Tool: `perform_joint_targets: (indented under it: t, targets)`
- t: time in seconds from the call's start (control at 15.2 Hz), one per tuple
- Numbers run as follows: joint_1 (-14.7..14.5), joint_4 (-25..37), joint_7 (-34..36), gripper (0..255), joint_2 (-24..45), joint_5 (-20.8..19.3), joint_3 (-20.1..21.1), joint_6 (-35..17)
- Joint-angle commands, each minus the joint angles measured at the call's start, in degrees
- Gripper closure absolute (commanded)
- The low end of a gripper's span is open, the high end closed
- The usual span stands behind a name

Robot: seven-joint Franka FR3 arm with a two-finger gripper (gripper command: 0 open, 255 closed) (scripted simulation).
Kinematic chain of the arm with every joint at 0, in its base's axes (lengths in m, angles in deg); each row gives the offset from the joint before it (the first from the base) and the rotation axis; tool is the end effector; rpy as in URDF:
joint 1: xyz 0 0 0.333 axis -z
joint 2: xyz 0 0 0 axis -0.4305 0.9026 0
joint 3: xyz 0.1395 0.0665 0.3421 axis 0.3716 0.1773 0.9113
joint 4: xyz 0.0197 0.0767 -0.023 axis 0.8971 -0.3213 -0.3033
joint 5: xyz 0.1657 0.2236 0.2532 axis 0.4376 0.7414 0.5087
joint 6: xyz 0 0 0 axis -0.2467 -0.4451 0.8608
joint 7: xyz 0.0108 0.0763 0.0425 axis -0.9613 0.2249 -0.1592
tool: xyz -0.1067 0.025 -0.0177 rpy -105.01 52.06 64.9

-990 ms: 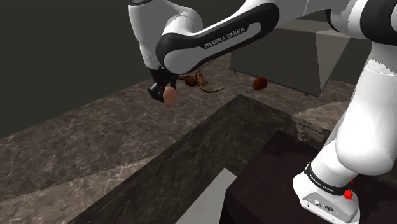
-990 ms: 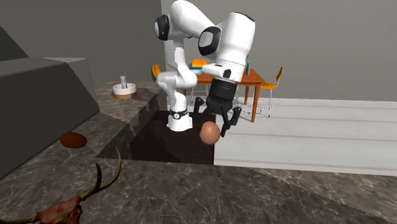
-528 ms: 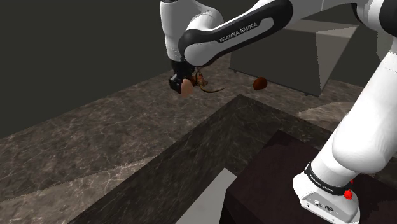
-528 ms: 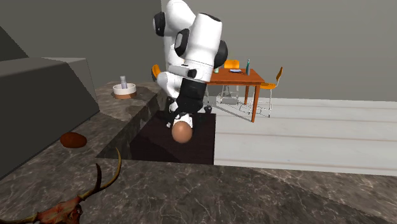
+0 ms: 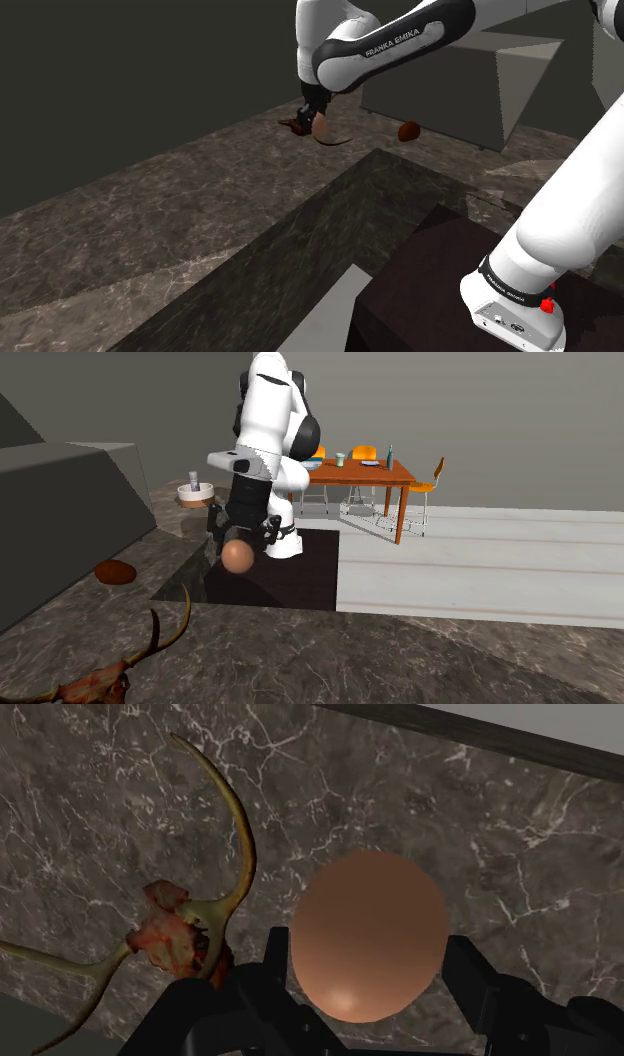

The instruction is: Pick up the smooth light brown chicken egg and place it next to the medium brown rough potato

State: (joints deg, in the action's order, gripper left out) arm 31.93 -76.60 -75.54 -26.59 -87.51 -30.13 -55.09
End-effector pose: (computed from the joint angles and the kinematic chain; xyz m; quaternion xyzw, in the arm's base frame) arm 0.5348 0.0933 0.5381 0.9804 0.1117 0.1086 0.1208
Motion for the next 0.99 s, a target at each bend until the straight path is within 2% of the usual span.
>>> perform_joint_targets:
  t: [0.0, 0.46, 0.92]
  targets:
    - [1.48, -1.10, -3.50, 255, -0.93, 0.83, -1.70, -1.13]
    - [5.85, -2.25, -13.94, 255, -1.37, 2.86, -7.12, -4.23]
    - [10.22, -0.14, -24.44, 255, 0.88, 5.13, -12.16, -6.27]
